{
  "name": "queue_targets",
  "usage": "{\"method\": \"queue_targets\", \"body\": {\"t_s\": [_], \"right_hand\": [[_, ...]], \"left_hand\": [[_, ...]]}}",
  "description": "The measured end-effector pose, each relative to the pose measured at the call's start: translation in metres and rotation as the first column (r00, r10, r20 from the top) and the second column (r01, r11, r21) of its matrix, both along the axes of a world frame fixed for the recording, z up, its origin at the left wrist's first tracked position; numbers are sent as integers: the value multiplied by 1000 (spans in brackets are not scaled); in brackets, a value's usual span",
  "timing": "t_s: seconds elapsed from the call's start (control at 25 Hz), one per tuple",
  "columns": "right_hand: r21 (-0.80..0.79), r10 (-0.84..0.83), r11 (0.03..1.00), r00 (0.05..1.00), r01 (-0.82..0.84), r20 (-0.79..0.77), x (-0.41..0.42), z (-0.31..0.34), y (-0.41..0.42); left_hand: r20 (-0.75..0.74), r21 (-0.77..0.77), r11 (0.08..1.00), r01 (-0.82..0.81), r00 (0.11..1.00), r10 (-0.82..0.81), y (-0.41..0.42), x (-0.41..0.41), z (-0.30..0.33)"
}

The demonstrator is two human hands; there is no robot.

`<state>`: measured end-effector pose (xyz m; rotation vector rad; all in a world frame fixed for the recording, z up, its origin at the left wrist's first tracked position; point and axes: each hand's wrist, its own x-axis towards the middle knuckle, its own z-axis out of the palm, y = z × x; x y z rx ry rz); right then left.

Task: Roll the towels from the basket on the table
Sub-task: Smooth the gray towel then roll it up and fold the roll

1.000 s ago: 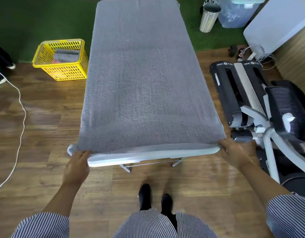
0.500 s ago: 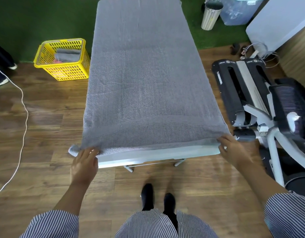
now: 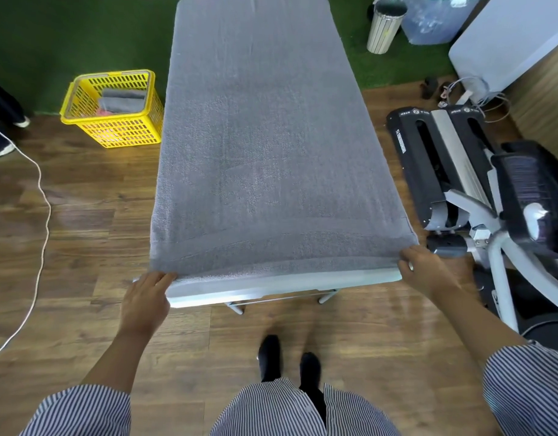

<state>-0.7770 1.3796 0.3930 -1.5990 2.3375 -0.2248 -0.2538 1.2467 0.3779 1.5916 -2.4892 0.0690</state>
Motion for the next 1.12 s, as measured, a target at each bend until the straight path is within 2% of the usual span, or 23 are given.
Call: {"method": "queue_targets", "body": {"t_s": [0.16,0.28,0.36,0.44,0.56,0.8,1.0,1.12], "right_hand": [[64,-29,997,998,33,-55,0,3,-8],[56,165,986,970,-158,-177,5,1,-6],[-44,95,994,991,-99,-92,7,0,-2],[-79,32,996,999,-35,-37,10,3,0],[-64,36,997,999,-37,-25,9,2,0],[-26,30,999,998,-31,-52,12,5,-8],[14,1,1000,997,0,-82,9,6,-5],[12,-13,1000,993,14,-114,5,0,-1]], "left_hand": [[-3,-26,995,-94,996,94,-1,-11,3],[-39,-84,991,-102,994,99,3,-21,3],[-91,-48,993,-107,991,102,6,-23,3],[-105,-16,994,-106,989,103,8,-24,2],[-101,-13,997,-77,992,75,8,-25,1],[-112,75,988,-134,983,142,7,-25,-5],[-188,96,991,-93,976,110,2,-22,-12],[-47,94,996,-3,999,7,4,-17,-2]]}}
